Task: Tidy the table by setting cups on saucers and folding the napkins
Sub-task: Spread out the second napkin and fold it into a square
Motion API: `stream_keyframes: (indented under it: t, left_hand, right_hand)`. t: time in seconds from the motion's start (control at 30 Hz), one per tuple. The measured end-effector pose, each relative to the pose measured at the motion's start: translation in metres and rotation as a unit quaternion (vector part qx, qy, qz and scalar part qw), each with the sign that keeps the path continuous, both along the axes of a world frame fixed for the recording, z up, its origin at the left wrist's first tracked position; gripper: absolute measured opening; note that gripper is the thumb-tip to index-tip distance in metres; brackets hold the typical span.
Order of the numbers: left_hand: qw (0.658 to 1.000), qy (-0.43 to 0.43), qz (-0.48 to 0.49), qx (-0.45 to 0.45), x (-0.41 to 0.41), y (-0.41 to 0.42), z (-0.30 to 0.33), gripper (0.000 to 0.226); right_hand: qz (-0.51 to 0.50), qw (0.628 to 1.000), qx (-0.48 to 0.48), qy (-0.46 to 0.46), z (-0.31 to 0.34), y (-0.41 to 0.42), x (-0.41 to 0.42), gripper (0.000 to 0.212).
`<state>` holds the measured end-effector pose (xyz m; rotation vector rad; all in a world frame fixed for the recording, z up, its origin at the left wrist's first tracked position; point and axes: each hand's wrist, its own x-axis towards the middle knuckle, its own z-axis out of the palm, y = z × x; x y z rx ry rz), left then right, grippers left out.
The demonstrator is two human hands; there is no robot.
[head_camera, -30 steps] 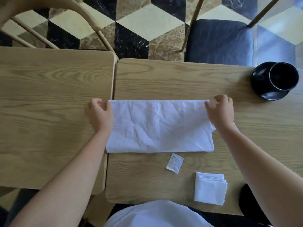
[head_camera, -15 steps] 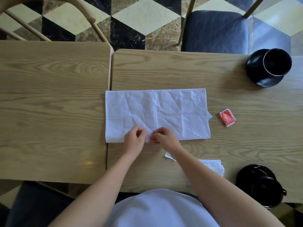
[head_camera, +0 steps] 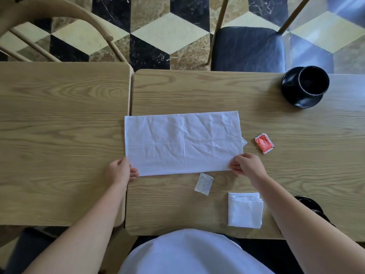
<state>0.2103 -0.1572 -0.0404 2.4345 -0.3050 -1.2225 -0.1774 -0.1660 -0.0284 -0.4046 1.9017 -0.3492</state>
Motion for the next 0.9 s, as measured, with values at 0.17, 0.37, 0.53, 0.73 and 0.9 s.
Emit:
stream_keyframes:
  t: [0.17,0.37,0.53,0.73,0.9]
  left_hand:
    - [0.999,-0.004,0.036,-0.019,-0.063,0.002,0.027,0.021]
    - [0.864,0.408,0.285,0.077,-0.227,0.01,0.042,0.019]
    - [0.83,0.453,0.306,0.108,-0.287,0.009,0.04,0.017]
    - [0.834,0.437,0.301,0.149,-0.315,0.0,0.033,0.016]
    - [0.849,0.381,0.354,0.097,-0.323,-0.004,0.035,0.01]
  right_hand:
    - [0.208,0.967,-0.061,0.133,0.015,-0.028,0.001,0.013]
    - [0.437,0.848,-0.188,0.235,0.016,-0.115,0.024,0.033]
    - [0.576,0.75,-0.125,0.299,0.01,-0.158,0.044,0.042]
    - [0.635,0.707,-0.035,0.309,0.011,-0.178,0.053,0.025]
    - [0.685,0.662,0.007,0.304,0.02,-0.184,0.059,0.015]
